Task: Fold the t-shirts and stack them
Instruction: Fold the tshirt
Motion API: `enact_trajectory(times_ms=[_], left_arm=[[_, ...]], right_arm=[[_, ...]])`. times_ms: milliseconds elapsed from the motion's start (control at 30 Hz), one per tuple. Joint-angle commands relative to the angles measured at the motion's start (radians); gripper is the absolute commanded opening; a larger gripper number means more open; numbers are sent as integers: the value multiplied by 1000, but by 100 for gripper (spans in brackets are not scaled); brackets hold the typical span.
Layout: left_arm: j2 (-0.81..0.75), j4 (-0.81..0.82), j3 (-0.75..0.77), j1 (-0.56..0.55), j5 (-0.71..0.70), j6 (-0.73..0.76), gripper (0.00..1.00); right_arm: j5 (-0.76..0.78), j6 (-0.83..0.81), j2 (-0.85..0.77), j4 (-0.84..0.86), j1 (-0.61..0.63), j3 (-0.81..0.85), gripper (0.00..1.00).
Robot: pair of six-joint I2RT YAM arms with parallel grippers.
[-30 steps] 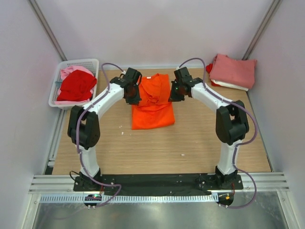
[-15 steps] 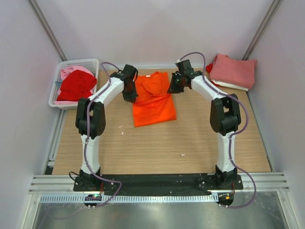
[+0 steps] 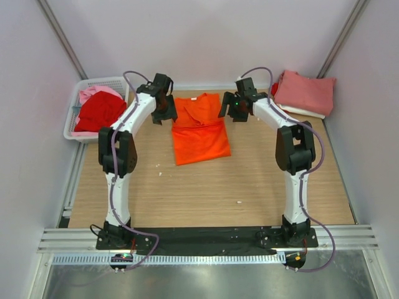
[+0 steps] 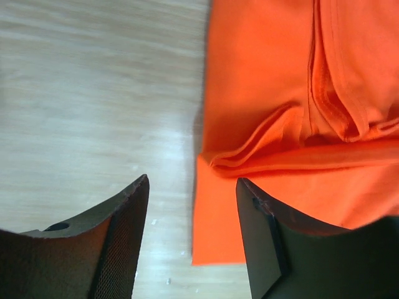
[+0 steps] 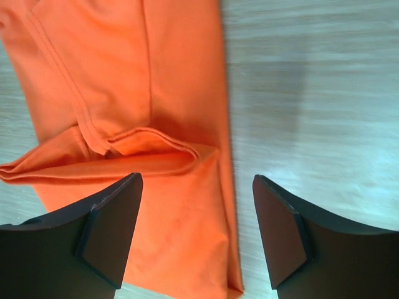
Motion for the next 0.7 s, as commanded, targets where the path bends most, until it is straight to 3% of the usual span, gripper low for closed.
enact_trajectory(times_ms=[0, 133, 300, 467, 667], left_arm=[[-208, 10, -48, -12, -89, 6, 60], [-326, 65, -261, -41, -100, -11, 60], [-487, 216, -569, -130, 10, -72, 59], [-581, 396, -865, -173, 109, -160, 59], [-584, 461, -964, -187, 129, -178, 58]], right_arm=[[56, -7, -228, 55, -4, -114, 77], [-5, 25, -374, 150, 3, -385, 78], [-117, 70, -429, 219, 13, -626, 78], [-182, 80, -431, 301, 17, -750, 77], [-181, 83, -393, 367, 16, -821, 74]])
